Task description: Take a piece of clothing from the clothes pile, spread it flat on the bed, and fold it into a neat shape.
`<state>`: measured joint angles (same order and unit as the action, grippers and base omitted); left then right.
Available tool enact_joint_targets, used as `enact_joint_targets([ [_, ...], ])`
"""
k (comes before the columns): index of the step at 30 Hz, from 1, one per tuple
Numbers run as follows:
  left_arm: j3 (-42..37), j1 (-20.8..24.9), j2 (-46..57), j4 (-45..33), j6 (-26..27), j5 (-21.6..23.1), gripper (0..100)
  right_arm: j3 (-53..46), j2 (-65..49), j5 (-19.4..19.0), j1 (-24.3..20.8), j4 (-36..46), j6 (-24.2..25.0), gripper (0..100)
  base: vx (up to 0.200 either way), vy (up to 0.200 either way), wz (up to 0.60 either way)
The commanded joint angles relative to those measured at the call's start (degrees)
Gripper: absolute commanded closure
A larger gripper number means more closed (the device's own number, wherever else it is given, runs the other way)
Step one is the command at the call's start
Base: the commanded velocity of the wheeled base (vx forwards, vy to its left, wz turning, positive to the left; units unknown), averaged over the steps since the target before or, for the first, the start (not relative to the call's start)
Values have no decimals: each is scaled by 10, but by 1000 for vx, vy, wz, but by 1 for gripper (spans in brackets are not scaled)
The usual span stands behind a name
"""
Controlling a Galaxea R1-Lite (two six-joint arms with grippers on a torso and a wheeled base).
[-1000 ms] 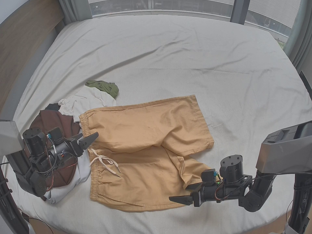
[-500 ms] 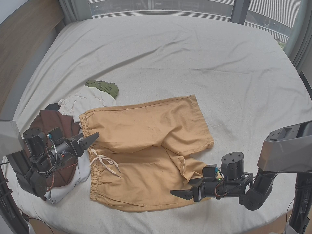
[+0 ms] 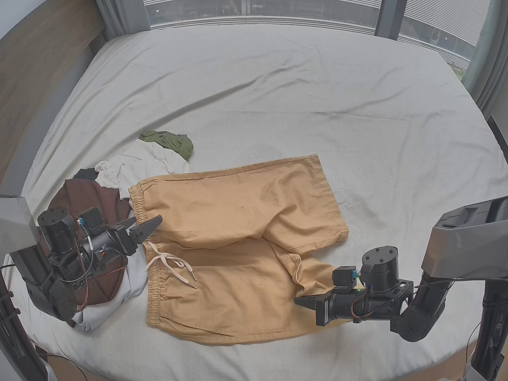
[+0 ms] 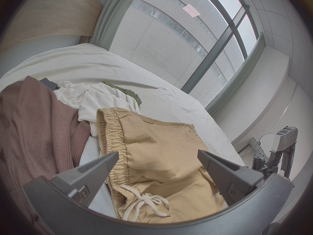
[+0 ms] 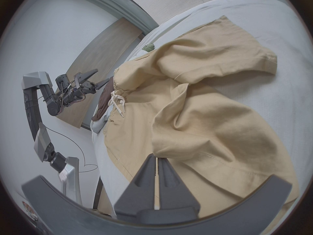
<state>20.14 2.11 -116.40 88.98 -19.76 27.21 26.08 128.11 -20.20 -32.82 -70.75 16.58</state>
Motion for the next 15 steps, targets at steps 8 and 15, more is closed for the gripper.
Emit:
enact_joint_targets([
  [8,1,3,2,2,0,0,0,-7,-84,6,39,47,0,100,0,0,0],
  [15,1,4,2,2,0,0,0,-1,-99,17,57,62,-1,100,0,0,0],
])
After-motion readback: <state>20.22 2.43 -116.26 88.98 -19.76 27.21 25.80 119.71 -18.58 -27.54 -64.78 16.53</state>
